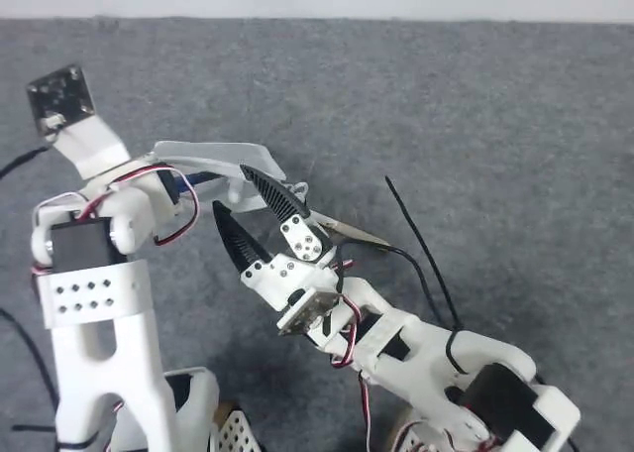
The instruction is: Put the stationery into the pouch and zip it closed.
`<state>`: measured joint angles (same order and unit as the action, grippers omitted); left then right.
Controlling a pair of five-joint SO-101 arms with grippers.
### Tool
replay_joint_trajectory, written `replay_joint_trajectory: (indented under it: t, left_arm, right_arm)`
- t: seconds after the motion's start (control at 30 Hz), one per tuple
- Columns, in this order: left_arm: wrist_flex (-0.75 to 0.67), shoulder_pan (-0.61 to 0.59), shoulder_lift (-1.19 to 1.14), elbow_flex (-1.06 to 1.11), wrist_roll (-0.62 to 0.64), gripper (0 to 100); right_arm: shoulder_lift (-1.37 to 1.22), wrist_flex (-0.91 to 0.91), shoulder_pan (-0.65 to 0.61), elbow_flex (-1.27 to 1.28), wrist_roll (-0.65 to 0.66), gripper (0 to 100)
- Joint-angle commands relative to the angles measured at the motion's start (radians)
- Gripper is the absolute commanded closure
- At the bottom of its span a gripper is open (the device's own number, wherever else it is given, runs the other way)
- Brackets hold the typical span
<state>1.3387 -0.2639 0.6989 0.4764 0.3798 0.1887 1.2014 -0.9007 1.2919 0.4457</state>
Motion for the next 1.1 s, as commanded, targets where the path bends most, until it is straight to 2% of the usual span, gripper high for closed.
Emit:
replay_joint_trajectory:
  t: [0.0,0.17,0.3,0.5,0.63,0.87,0.93,1.07]
  left_arm:
    - [-0.035,0.002,0.029,-0.022,-0.008,99]
    - [-0.035,0.0,0.029,-0.022,-0.023,99]
    - [-0.035,0.0,0.029,-0.021,-0.031,99]
    - [-0.035,0.0,0.028,-0.021,-0.031,99]
    - [-0.035,0.0,0.028,-0.021,-0.032,99]
    - [-0.035,0.0,0.025,-0.021,-0.032,99]
    - [-0.035,0.0,0.025,-0.021,-0.032,99]
    - [-0.035,0.0,0.025,-0.021,-0.032,99]
  right_arm:
    - [0.001,-0.015,-0.004,-0.003,0.017,85.3]
    - [0.002,-0.015,-0.004,-0.003,0.017,90.0]
    - [0.062,-0.025,-0.005,0.0,0.011,99.6]
    - [0.222,-0.159,-0.004,0.035,0.002,97.0]
    - [0.355,-0.285,0.001,0.046,-0.094,97.0]
    - [0.616,-0.634,0.001,0.044,-0.183,96.9]
    - [0.671,-0.714,0.001,0.04,-0.222,94.1]
    - [0.727,-0.851,0.001,0.02,-0.269,82.2]
